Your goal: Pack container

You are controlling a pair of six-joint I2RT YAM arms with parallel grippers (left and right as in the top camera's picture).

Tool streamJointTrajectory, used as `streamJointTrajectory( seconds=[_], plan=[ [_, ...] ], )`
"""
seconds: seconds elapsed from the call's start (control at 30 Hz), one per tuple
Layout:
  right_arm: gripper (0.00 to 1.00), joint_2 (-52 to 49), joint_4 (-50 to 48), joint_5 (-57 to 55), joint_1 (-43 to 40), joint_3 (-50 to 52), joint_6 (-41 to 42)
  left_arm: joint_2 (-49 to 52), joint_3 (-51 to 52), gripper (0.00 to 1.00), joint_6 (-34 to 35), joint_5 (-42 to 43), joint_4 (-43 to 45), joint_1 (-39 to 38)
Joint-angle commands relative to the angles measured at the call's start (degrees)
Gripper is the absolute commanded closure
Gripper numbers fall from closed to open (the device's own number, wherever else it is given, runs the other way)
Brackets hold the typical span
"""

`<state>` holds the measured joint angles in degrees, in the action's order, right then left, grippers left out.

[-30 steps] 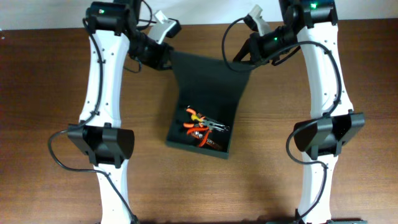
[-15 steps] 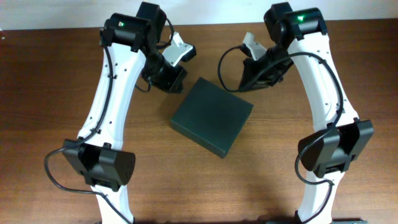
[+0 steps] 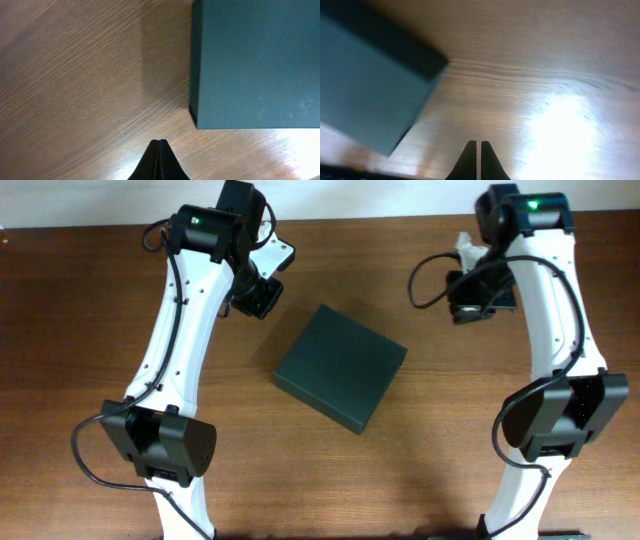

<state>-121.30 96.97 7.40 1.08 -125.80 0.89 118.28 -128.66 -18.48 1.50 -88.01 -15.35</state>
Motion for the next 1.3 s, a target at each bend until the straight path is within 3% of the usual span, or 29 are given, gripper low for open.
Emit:
streamJointTrajectory(
  seconds=[0.0, 0.57, 0.93, 1.17, 1.27],
  plan=[
    [0.96, 2.2, -0.4, -3.5, 0.4, 4.0, 1.6, -1.1, 0.2, 0.98, -0.9, -2.8, -0.1, 0.2],
    [0.96, 2.2, -20.7, 2.9, 5.2, 28.5, 0.1, -11.1, 0.2, 0.98, -0.4, -2.8, -0.2, 4.3],
    [0.96, 1.9, -27.2, 6.1, 12.3, 31.3, -1.4, -13.4, 0.2, 0.98, -0.4, -2.8, -1.1, 4.5],
    [0.96, 1.9, -36.7, 6.1, 13.6, 31.3, -0.3, -13.4, 0.2, 0.98, -0.4, -2.8, -1.2, 4.5],
    [0.9, 1.9, -41.2, 6.1, 13.6, 31.3, -0.4, -13.4, 0.2, 0.98, -0.4, -2.8, -1.2, 4.5]
  ],
)
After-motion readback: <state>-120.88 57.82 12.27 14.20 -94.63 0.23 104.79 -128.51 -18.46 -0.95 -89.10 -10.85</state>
